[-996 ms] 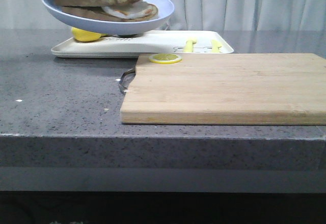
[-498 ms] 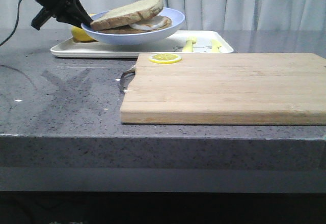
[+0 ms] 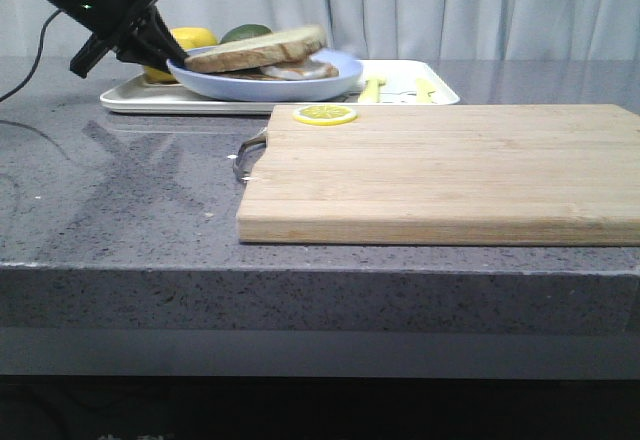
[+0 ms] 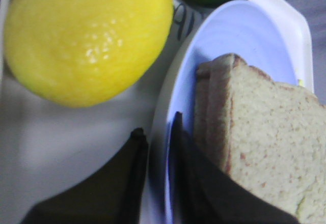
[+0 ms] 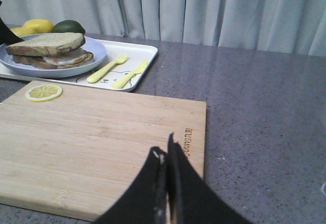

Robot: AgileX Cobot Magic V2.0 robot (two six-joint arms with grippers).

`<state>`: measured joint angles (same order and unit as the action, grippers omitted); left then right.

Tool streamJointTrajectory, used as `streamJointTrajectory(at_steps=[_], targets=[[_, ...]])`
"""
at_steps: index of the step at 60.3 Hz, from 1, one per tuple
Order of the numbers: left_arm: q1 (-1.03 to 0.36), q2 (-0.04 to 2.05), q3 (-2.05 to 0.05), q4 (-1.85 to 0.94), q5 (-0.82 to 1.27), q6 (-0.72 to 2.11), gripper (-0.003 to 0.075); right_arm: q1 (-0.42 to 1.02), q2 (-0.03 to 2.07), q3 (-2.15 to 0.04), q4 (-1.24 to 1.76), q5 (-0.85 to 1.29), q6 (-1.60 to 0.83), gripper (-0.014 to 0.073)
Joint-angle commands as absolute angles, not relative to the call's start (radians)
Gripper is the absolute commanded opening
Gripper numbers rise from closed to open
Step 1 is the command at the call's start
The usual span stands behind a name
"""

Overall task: Place bread and move sandwich to tray
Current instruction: 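Lift the plate with the left gripper and lower it onto the white tray, then release the plate and raise the left gripper away from the tray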

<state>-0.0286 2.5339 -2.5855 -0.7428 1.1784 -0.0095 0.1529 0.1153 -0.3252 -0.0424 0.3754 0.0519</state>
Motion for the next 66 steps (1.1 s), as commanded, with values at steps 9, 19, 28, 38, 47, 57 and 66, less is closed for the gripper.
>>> streamJointTrajectory(at_steps=[9,19,28,38,47,57,66], targets=[[-0.037,2.449,-2.648,-0.832,1.172,-0.018,0.0418,0.147,0.127,-0.350,-0.050,0.298,0.049,-0.0062],[-0.037,2.449,-2.782,-0.834,1.213,-0.012,0.0421,0.147,0.127,-0.350,-0.050,0.299,0.049,-0.0062],[-0.040,2.449,-2.921,-0.834,1.226,-0.012,0.0329,0.147,0.127,-0.350,-0.050,0.299,0.049,-0.0062],[-0.042,2.449,-2.985,-0.834,1.254,-0.012,0.0085,0.147,0.127,-0.350,-0.050,0.299,0.049,-0.0062],[-0.042,2.449,-3.007,-0.858,1.254,-0.012,-0.0019,0.147,0.127,-0.350,-0.050,0.299,0.049,-0.0062],[-0.042,2.447,-3.046,-0.884,1.254,-0.012,-0.0019,0.147,0.127,-0.350,-0.050,0.299,0.049,-0.0062],[-0.042,2.443,-3.046,-0.906,1.254,-0.012,-0.0019,0.147,0.127,-0.350,-0.050,0.299,0.049,-0.0062]])
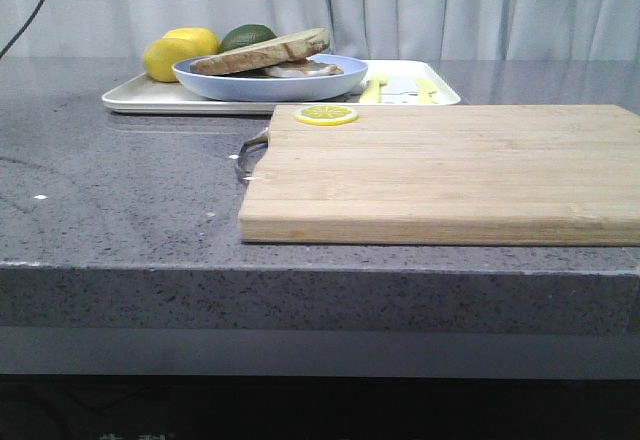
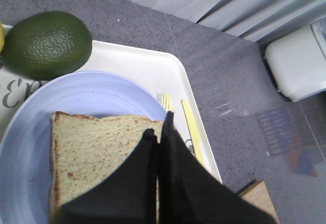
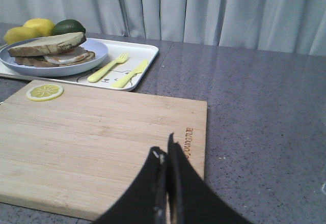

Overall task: Place bread and move sandwich to tray
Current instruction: 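Release the plate and raise the left gripper away from the tray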

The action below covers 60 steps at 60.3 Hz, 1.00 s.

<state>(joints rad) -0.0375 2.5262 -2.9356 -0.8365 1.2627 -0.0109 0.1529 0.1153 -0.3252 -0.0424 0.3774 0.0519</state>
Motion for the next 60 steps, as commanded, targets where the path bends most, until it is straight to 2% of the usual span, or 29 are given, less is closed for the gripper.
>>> streamJointTrajectory(at_steps=[1,12,32,44,60], targets=[[-0.042,2.443,-3.046,-0.907,1.254,-0.012,-0.0019,0.147,0.127,-0.350,-0.050,0.299,0.049,-0.0062],[-0.042,2.431,-3.046,-0.904,1.254,-0.012,-0.0019,0.147,0.127,-0.350,-0.050,0.299,0.049,-0.0062],[-0.042,2.324,-3.043,-0.491,1.256,-0.042,-0.0019,0.147,0.127,-0.347,-0.050,0.297,0.049,-0.0062],[-0.044,2.308,-3.041,-0.462,1.256,-0.066,-0.0019,0.147,0.127,-0.332,-0.050,0.268,0.049,-0.0062],[-0.087,2.285,-2.894,-0.266,1.256,-0.066,-0.0019,0.147,0.127,-0.332,-0.050,0.275,0.049,-0.0062]])
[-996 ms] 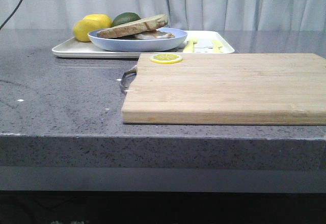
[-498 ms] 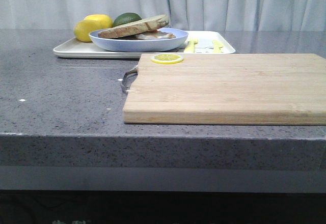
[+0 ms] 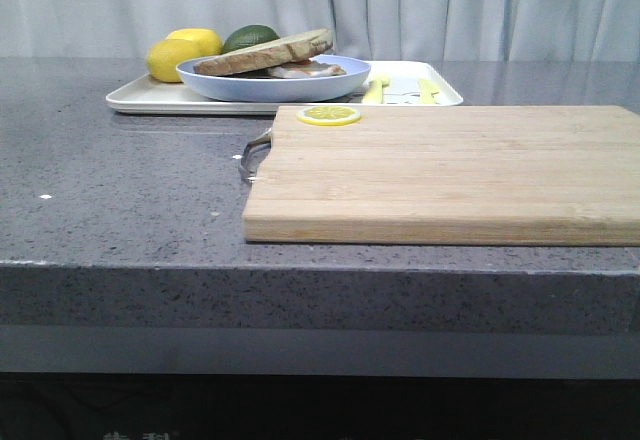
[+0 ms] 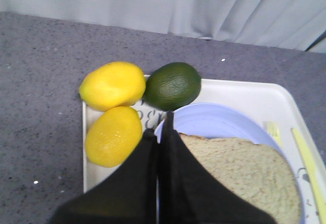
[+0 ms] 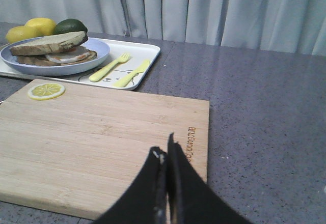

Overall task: Place bread and move sandwich to tray
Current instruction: 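Release the plate and raise the left gripper away from the tray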

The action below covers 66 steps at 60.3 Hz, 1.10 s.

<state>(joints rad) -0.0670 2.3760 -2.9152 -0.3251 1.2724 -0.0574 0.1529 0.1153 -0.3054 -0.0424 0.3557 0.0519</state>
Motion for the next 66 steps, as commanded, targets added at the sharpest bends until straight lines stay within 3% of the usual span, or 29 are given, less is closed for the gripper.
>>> streamJointTrajectory(at_steps=[1,33,66], targets=[[-0.091,2.281,-2.879,-0.249,1.256,-0.066,-0.0019,0.147,0.127,-0.332,-0.050,0.277,0.049,-0.0062],[-0.120,1.951,-2.103,0.089,1.222,-0.061,-0.0019,0.147,0.127,-0.332,-0.050,0.284,0.049,-0.0062],[-0.120,1.345,-1.204,0.017,0.621,-0.065,-0.0019,0.147,0.127,-0.332,-0.050,0.282,0.049,-0.0062]])
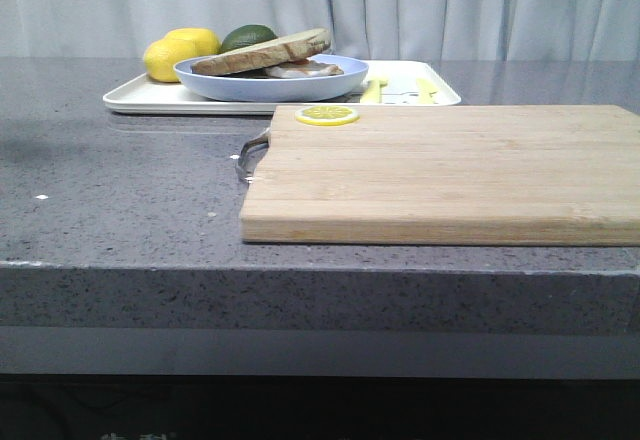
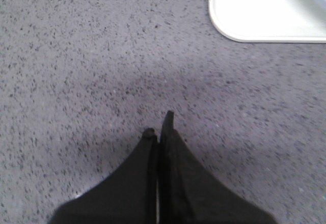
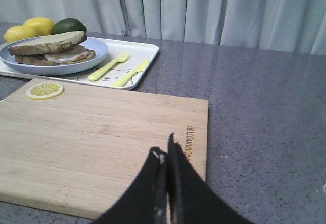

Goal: Place bread and move sandwich to tray

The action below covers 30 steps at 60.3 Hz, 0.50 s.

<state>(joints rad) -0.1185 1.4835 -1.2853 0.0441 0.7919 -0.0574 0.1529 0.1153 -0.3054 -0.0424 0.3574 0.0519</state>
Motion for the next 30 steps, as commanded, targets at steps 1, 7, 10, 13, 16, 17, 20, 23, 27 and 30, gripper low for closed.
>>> streamJointTrajectory(at_steps=[1,7,10,13,16,17,20,23,27,30], targets=[[-0.120,1.319,-1.185,0.017,0.593,-0.065,-0.0019,0.147,0.127,-0.332,-0.050,0.282,0.049,-0.0062],[-0.120,1.205,-1.061,0.020,0.486,-0.063,-0.0019,0.147,0.127,-0.332,-0.050,0.282,0.049,-0.0062],[-0.120,1.142,-1.007,0.020,0.437,-0.055,-0.0019,0.147,0.127,-0.332,-0.050,0.282,0.049,-0.0062],[-0.120,1.079,-0.959,0.020,0.403,-0.047,-0.0019,0.147,0.127,-0.332,-0.050,0.282,0.049,-0.0062],[-0.120,1.015,-0.925,0.020,0.392,-0.038,-0.0019,0.147,0.127,-0.332,-0.050,0.282,0.049,-0.0062],[-0.120,0.987,-0.909,0.020,0.390,-0.038,-0.0019,0.147,0.127,-0.332,-0.050,0.282,0.049,-0.0062],[-0.120,0.933,-0.873,0.020,0.390,-0.038,-0.0019,0.147,0.127,-0.332,-0.050,0.282,0.049,-0.0062],[-0.120,0.870,-0.838,0.020,0.390,-0.038,-0.0019,0.147,0.127,-0.332,-0.050,0.282,0.049,-0.0062],[-0.120,0.781,-0.790,0.020,0.390,-0.038,-0.0019,0.147,0.127,-0.332,-0.050,0.282,0.049,-0.0062],[-0.120,0.714,-0.752,0.020,0.390,-0.038,-0.0019,0.147,0.127,-0.332,-0.050,0.282,0.049,-0.0062]])
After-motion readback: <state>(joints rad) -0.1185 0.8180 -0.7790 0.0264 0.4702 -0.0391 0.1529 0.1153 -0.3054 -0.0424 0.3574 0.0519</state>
